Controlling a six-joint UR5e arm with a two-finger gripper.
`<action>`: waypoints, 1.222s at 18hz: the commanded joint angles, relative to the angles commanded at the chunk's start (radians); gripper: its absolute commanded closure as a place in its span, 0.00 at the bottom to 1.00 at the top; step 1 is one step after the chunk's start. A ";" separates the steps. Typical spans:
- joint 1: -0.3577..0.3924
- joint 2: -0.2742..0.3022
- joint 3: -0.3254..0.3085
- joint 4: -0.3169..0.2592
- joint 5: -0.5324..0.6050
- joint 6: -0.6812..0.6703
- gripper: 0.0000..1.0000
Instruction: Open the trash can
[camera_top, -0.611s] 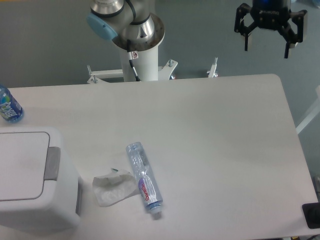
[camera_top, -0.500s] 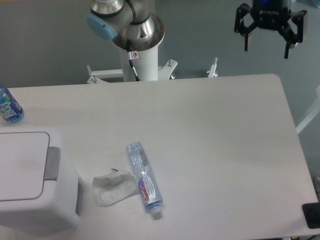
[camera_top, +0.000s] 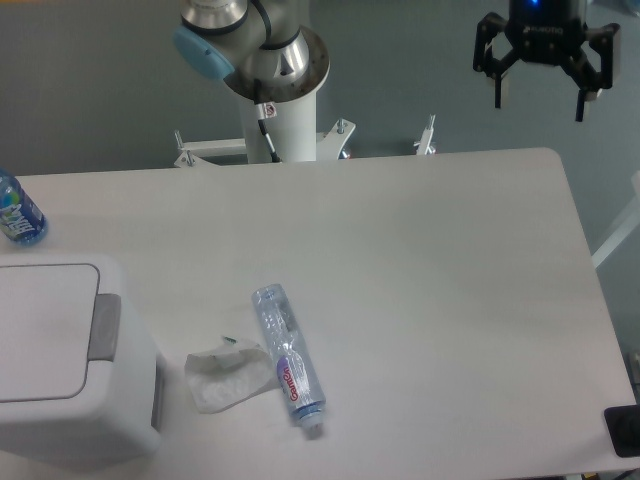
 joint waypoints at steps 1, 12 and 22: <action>-0.018 -0.006 0.000 0.017 0.002 -0.049 0.00; -0.308 -0.077 0.003 0.059 -0.005 -0.634 0.00; -0.447 -0.140 0.005 0.186 -0.233 -1.074 0.00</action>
